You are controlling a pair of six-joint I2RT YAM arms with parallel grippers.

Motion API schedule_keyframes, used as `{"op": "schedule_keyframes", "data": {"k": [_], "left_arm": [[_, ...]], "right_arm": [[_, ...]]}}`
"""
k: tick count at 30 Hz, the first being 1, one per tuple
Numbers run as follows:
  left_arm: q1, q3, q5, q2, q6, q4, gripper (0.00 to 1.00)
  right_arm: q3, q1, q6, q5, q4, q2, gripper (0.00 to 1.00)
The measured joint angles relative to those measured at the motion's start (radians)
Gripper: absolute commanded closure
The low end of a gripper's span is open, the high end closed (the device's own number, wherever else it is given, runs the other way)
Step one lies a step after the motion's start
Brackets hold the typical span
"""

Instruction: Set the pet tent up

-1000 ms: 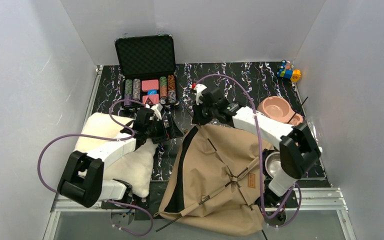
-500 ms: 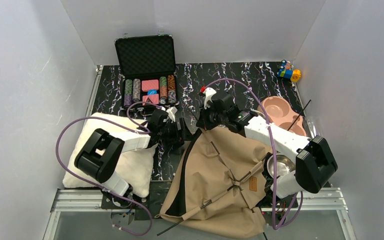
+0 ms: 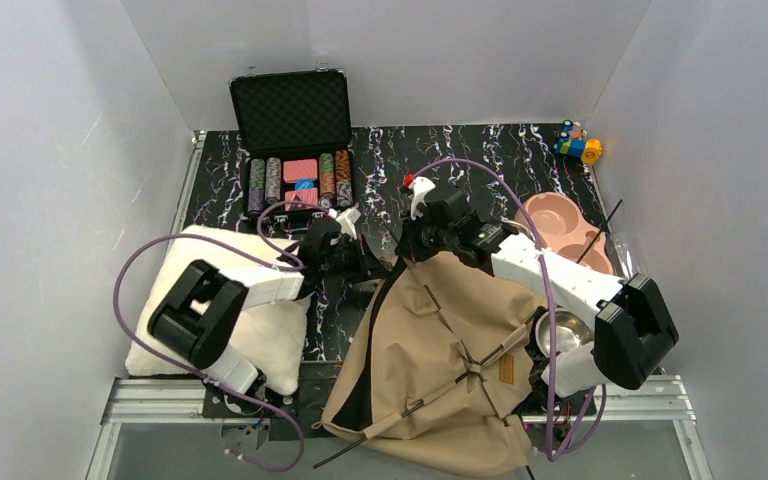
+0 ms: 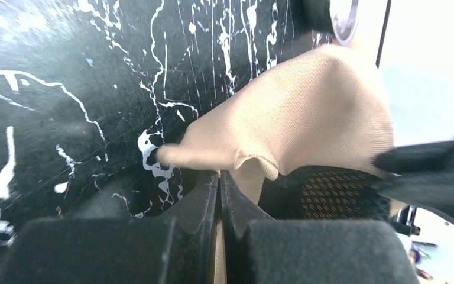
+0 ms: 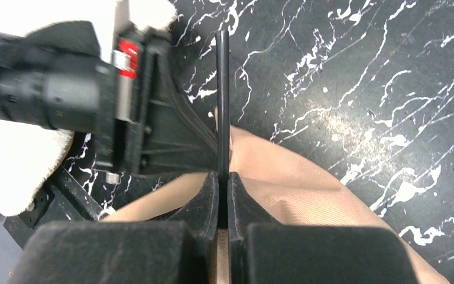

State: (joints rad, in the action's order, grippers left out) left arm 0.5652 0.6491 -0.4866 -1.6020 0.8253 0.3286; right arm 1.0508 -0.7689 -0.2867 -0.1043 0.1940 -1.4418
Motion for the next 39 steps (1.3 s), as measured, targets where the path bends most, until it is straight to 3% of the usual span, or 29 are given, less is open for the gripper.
{"op": "schedule_keyframes", "data": {"k": [9, 20, 39], "left_arm": [[-0.001, 0.111, 0.224, 0.304, -0.184, -0.311, 1.0], [-0.016, 0.286, 0.295, 0.278, -0.319, -0.675, 1.0], [-0.048, 0.306, 0.189, 0.276, -0.493, -0.713, 1.0]], "right_arm": [[0.0, 0.0, 0.002, 0.002, 0.074, 0.051, 0.99], [-0.055, -0.007, 0.002, -0.014, 0.092, 0.109, 0.99], [-0.045, -0.044, 0.018, -0.09, 0.118, 0.084, 0.99]]}}
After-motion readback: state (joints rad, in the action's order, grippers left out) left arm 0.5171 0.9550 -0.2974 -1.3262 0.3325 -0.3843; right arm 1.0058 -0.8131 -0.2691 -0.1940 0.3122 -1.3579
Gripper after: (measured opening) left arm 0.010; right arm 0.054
